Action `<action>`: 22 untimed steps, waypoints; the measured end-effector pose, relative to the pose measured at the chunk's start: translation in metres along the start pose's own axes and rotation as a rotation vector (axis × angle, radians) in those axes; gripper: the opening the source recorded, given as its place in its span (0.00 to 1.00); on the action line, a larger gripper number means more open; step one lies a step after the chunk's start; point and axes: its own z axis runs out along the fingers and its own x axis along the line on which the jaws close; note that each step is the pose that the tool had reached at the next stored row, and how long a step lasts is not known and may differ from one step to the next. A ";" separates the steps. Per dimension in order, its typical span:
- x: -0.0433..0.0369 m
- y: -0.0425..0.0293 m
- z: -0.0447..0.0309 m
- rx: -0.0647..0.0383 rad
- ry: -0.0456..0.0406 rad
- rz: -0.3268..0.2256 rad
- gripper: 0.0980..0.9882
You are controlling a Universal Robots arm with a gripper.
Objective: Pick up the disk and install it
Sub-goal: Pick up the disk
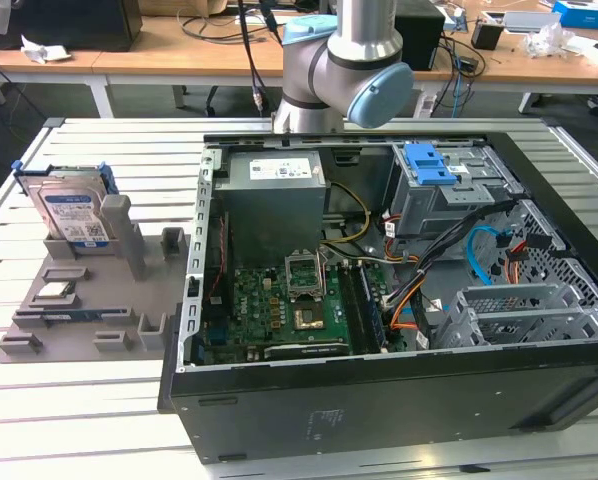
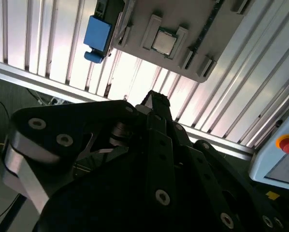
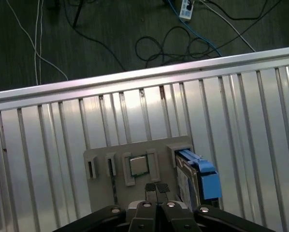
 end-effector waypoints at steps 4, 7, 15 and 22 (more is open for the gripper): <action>0.0000 0.0000 0.0000 0.000 0.0001 -0.002 0.36; 0.0000 0.0000 0.0000 0.000 0.0001 -0.003 0.43; 0.0000 0.0000 0.0000 0.000 0.0002 -0.006 0.63; -0.0118 -0.0006 0.0014 0.000 0.0001 -0.005 0.63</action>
